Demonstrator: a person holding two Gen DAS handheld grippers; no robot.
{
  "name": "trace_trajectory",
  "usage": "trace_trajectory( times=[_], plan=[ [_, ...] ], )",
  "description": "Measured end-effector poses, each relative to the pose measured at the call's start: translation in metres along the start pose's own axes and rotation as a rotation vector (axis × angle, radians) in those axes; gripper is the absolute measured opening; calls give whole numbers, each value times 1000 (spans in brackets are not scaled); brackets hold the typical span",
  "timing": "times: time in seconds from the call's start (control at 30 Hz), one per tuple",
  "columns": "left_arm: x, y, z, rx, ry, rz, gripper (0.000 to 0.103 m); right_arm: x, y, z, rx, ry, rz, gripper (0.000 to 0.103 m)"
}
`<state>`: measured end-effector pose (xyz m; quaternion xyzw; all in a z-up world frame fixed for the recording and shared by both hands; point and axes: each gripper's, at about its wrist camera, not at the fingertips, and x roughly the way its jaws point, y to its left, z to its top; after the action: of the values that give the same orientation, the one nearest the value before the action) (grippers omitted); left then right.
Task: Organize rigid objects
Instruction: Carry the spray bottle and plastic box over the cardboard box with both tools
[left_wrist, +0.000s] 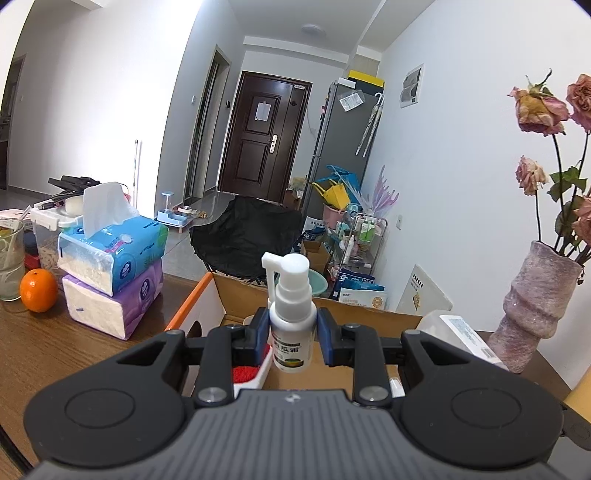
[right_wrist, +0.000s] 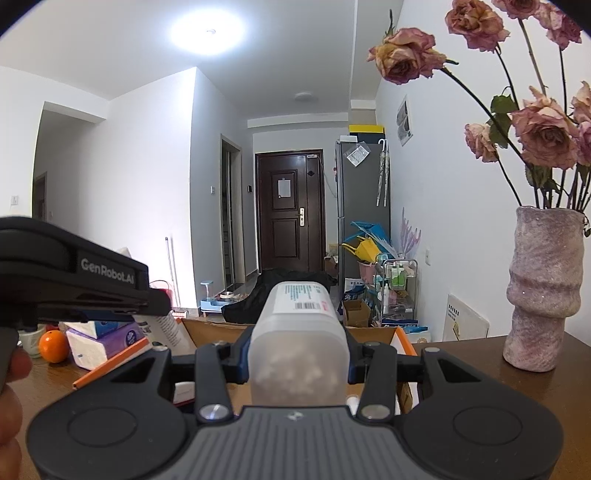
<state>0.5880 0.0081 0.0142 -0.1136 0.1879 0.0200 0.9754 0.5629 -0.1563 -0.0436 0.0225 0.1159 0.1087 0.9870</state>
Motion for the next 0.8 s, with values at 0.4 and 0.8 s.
trace_trajectory(
  times=[0.4, 0.8],
  plan=[
    [29, -1, 3, 35, 19, 9, 28, 25, 3, 0, -27, 16, 1, 43],
    [57, -6, -5, 79, 90, 30, 28, 51, -7, -6, -24, 77, -18, 43]
  ],
)
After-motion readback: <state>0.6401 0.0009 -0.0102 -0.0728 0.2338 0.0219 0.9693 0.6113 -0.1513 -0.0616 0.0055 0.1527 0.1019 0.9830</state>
